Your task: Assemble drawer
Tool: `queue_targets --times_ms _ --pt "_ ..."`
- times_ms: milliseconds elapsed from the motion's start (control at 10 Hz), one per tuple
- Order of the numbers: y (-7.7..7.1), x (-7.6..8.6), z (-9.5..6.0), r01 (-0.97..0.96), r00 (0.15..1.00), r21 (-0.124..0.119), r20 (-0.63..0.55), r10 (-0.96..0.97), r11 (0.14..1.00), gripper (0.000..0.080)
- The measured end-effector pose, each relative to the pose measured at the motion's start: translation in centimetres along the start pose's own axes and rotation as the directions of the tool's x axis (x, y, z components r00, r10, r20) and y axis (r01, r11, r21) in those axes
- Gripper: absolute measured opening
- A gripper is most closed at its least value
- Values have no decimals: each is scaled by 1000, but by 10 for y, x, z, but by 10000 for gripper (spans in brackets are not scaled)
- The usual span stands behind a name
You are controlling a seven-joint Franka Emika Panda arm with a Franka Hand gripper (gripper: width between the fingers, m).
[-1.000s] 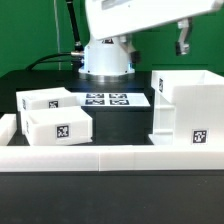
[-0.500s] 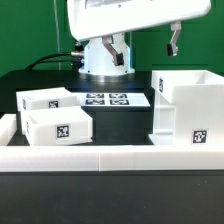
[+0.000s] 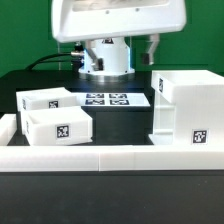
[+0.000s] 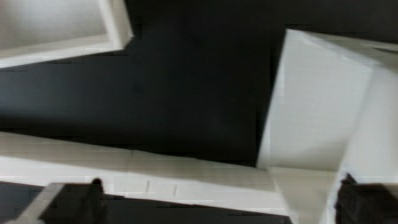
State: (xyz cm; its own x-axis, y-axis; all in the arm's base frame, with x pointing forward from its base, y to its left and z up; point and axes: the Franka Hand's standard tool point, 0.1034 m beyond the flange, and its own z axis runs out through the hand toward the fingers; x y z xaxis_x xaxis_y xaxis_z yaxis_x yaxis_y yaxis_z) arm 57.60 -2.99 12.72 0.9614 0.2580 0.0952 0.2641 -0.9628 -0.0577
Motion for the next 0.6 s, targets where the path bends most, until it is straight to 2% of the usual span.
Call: queue_targets --times_ms 100,500,600 --pt "5 -4 4 17 1000 -4 12 -17 1000 649" --pt "4 -4 5 18 1000 -4 13 -18 1000 649" --pt "9 -10 9 51 999 -7 13 -51 999 649"
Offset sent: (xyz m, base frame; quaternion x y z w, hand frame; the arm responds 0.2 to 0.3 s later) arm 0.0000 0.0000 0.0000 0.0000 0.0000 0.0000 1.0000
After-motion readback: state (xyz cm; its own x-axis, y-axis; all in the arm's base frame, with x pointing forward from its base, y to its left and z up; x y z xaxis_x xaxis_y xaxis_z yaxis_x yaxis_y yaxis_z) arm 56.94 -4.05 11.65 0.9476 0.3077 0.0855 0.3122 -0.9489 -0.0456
